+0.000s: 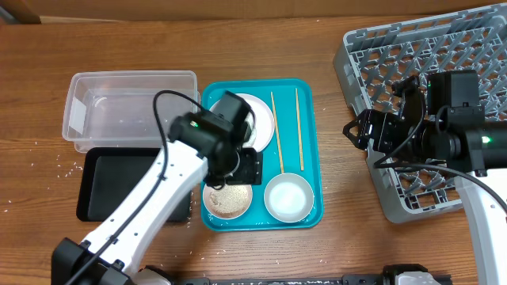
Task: Sort waste into correct bins and load items into the dishwasher
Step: 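Grasp the pink rice bowl rim with the left gripper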
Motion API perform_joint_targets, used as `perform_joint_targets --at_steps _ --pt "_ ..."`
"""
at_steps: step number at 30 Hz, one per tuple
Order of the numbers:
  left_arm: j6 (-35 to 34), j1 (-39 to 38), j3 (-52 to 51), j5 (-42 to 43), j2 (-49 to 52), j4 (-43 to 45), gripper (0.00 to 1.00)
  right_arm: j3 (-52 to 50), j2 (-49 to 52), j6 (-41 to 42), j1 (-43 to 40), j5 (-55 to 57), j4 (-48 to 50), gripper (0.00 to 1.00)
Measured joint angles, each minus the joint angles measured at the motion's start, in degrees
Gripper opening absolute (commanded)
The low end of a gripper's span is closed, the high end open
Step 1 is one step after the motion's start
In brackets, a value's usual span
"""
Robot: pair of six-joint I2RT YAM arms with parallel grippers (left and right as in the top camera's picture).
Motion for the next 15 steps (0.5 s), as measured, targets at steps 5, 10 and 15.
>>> perform_joint_targets --at_steps 5,10,15 --pt "-10.99 -4.2 -10.08 -10.47 -0.02 10.29 0.55 0.0 0.0 1.01 0.11 2.08 0.04 0.93" --pt "-13.68 -4.24 -13.97 -11.17 0.02 17.4 0.43 0.0 0.0 1.14 0.11 2.62 0.09 0.93" --pt "-13.9 -4.35 -14.16 -11.54 1.7 19.65 0.37 0.0 0.0 1.14 0.11 2.69 0.2 0.93"
